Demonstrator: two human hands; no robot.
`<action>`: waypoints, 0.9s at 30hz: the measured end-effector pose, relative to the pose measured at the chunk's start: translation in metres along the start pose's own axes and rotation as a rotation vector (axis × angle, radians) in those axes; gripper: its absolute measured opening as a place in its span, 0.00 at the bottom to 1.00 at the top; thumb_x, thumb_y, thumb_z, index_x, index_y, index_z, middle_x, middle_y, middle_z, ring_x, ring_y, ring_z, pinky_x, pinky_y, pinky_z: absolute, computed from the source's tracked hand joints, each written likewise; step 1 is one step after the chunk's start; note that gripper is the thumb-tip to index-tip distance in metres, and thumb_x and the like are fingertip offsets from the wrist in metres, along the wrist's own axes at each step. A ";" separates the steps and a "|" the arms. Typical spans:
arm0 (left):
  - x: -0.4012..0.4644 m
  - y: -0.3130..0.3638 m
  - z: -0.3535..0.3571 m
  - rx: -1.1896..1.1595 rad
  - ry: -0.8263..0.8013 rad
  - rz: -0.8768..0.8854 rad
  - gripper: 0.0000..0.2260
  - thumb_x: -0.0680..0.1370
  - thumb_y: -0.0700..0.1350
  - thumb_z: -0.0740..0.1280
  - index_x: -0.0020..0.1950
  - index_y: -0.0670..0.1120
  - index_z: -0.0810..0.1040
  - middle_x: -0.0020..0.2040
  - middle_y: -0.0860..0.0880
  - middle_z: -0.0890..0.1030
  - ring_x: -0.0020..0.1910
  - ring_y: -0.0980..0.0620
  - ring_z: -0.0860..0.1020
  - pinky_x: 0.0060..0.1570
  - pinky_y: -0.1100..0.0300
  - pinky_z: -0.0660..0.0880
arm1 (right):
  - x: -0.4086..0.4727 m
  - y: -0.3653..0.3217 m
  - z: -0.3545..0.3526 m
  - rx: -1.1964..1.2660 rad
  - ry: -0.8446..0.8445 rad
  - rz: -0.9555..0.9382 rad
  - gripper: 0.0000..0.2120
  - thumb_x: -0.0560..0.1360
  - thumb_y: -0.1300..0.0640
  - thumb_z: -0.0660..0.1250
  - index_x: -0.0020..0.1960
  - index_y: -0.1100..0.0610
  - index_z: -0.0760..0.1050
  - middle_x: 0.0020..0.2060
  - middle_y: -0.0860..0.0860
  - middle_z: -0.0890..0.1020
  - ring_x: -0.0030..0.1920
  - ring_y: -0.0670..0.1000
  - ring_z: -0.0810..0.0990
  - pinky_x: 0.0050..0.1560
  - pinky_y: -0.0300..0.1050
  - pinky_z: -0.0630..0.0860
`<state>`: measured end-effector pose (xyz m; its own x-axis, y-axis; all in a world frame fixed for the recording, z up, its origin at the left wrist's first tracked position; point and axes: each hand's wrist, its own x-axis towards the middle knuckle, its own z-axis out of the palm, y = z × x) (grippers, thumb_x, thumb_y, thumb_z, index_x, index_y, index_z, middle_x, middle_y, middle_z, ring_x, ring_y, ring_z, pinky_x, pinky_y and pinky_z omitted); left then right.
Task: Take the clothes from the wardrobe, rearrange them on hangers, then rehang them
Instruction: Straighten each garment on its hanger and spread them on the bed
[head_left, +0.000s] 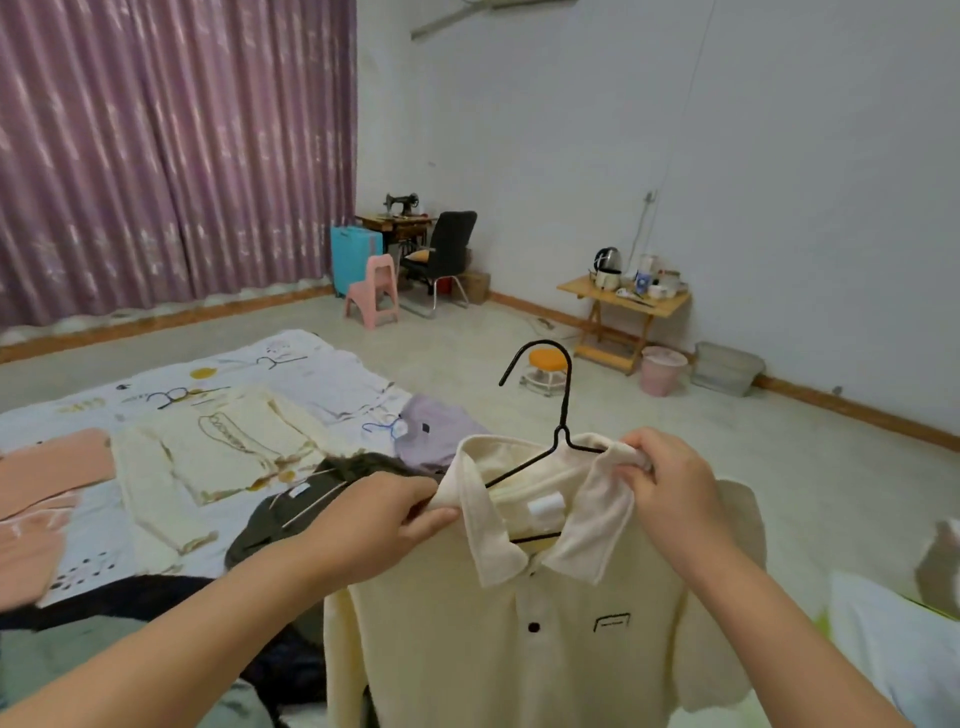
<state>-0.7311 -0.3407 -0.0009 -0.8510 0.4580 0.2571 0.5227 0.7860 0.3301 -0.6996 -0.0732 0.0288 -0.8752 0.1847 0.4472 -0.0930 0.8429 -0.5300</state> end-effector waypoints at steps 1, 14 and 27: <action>0.013 -0.001 0.004 -0.011 -0.036 0.016 0.19 0.78 0.57 0.60 0.31 0.50 0.61 0.26 0.53 0.65 0.25 0.56 0.64 0.28 0.62 0.58 | 0.010 0.007 0.002 -0.004 0.002 0.004 0.02 0.72 0.66 0.67 0.43 0.60 0.76 0.39 0.53 0.78 0.44 0.56 0.75 0.49 0.54 0.70; 0.208 -0.004 0.061 -0.255 -0.016 0.107 0.21 0.78 0.49 0.61 0.28 0.49 0.58 0.23 0.53 0.66 0.25 0.55 0.63 0.27 0.62 0.56 | 0.170 0.109 0.028 -0.108 0.071 0.125 0.04 0.72 0.65 0.65 0.44 0.57 0.76 0.42 0.54 0.79 0.48 0.58 0.74 0.51 0.55 0.70; 0.421 0.048 0.161 -0.204 0.054 0.012 0.21 0.79 0.51 0.60 0.29 0.48 0.58 0.23 0.51 0.61 0.24 0.53 0.59 0.30 0.56 0.55 | 0.296 0.285 0.057 -0.014 0.045 0.201 0.25 0.77 0.60 0.62 0.72 0.53 0.61 0.70 0.49 0.67 0.70 0.51 0.63 0.69 0.47 0.61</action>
<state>-1.0728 -0.0437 -0.0228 -0.8434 0.4400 0.3085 0.5372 0.6774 0.5025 -1.0123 0.1929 -0.0309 -0.8534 0.3721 0.3651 0.0883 0.7934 -0.6022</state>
